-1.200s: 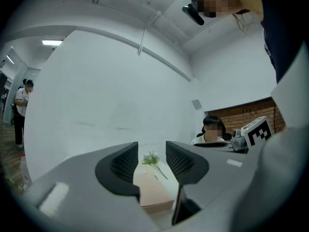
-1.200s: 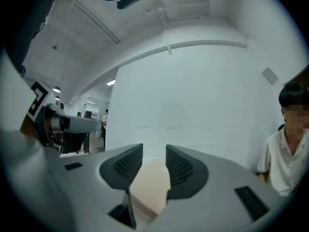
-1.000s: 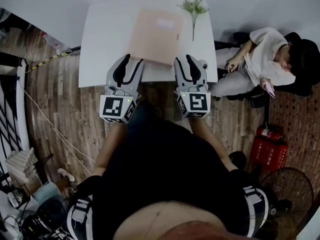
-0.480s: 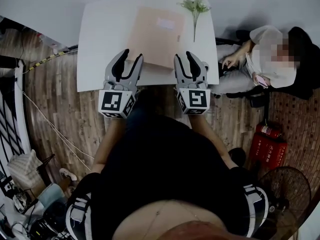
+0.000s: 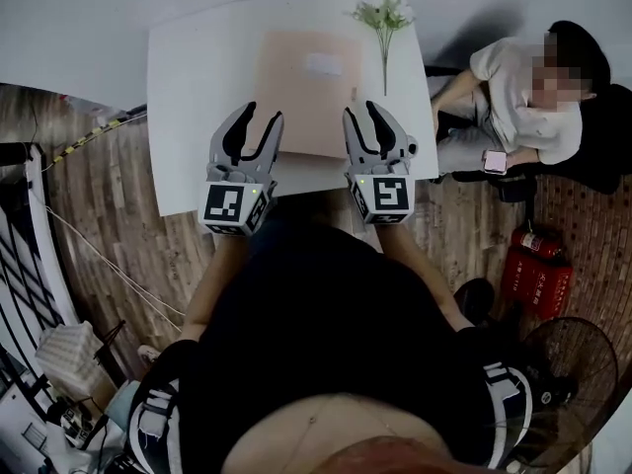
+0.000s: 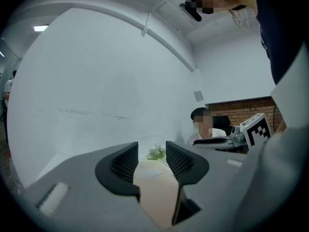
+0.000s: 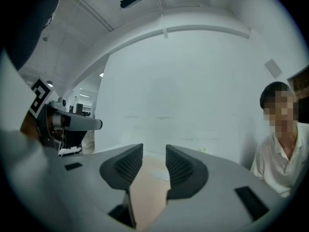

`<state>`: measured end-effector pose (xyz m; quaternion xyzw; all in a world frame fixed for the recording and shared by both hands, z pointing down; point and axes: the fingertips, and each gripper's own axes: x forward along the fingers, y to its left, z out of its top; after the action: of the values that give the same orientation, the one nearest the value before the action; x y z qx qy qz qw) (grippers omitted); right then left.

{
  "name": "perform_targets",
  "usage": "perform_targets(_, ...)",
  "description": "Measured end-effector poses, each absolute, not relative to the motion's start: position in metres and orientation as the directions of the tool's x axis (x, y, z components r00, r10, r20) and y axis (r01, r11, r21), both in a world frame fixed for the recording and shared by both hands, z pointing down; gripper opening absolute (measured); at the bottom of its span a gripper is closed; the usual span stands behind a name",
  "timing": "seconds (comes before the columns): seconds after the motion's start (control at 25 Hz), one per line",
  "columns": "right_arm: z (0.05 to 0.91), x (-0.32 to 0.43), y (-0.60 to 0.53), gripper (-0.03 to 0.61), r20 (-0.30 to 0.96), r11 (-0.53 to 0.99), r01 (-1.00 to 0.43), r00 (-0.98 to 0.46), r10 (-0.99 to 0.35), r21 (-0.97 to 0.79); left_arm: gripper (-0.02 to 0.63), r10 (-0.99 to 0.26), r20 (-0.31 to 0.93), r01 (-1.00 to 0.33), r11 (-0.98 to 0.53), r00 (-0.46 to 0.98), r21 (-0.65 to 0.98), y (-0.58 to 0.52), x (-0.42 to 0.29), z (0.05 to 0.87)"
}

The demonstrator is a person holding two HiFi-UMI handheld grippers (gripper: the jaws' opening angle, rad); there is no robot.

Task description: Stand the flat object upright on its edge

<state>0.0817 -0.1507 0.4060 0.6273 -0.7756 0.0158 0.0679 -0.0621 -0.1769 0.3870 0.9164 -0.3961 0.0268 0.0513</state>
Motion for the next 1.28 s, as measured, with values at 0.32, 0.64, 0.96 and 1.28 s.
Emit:
perform_targets(0.32, 0.43, 0.086, -0.182, 0.137, 0.187, 0.159, -0.985, -0.145, -0.972, 0.062, 0.187, -0.673, 0.138, -0.686, -0.72, 0.727, 0.104, -0.22, -0.06, 0.411)
perform_targets(0.64, 0.453, 0.092, -0.199, 0.138, 0.239, 0.093, -0.994, -0.078, -0.968, 0.055, 0.187, -0.598, 0.197, -0.626, -0.765, 0.777, 0.149, -0.239, -0.053, 0.44)
perform_targets(0.96, 0.48, 0.101, -0.202, 0.147, 0.307, 0.073, -0.996, -0.055, -0.95, 0.045, 0.189, -0.554, 0.252, -0.603, -0.773, 0.793, 0.199, -0.252, -0.051, 0.465)
perform_targets(1.28, 0.505, 0.115, -0.205, 0.166, 0.371, 0.087, -0.996, -0.072, -0.926, 0.026, 0.206, -0.544, 0.314, -0.619, -0.749, 0.778, 0.236, -0.269, -0.048, 0.491)
